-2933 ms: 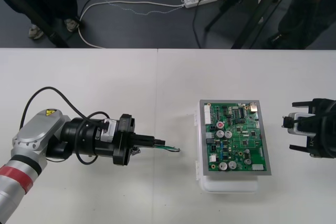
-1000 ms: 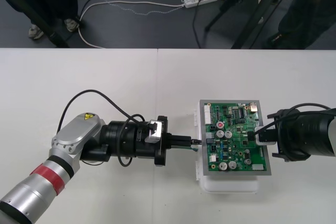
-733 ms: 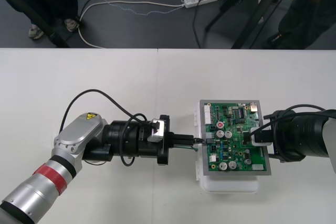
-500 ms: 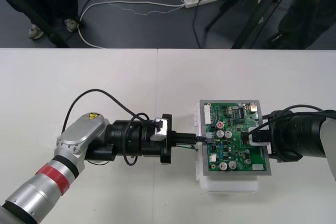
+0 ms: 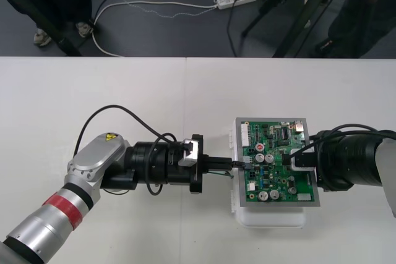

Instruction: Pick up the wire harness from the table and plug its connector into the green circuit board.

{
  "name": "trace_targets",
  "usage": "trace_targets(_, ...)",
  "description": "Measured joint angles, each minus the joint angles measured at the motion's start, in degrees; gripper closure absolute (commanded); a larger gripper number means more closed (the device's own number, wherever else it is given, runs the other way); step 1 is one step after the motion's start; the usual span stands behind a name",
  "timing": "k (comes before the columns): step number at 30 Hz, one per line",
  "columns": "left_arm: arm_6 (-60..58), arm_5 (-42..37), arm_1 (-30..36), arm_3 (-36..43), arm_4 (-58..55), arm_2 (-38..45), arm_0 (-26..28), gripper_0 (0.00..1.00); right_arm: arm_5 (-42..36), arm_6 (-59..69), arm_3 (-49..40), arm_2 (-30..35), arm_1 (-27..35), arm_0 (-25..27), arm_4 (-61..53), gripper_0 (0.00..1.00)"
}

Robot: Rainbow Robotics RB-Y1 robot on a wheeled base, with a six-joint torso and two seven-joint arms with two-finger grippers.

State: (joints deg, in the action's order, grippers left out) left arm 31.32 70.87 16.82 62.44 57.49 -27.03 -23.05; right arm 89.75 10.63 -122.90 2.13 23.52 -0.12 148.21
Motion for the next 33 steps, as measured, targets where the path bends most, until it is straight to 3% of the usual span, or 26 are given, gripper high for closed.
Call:
trace_targets(20, 0.00, 0.00, 0.09, -0.10, 0.16, 0.00, -0.10, 1.00, 0.00, 0.44, 0.10, -0.45, 0.00, 0.00, -1.10, 0.00)
trace_targets(33, 0.00, 0.00, 0.72, -0.11, 0.16, -0.01, -0.10, 1.00, 0.37, 7.19, 0.22, -0.51, 0.03, 0.02, -0.96, 0.00)
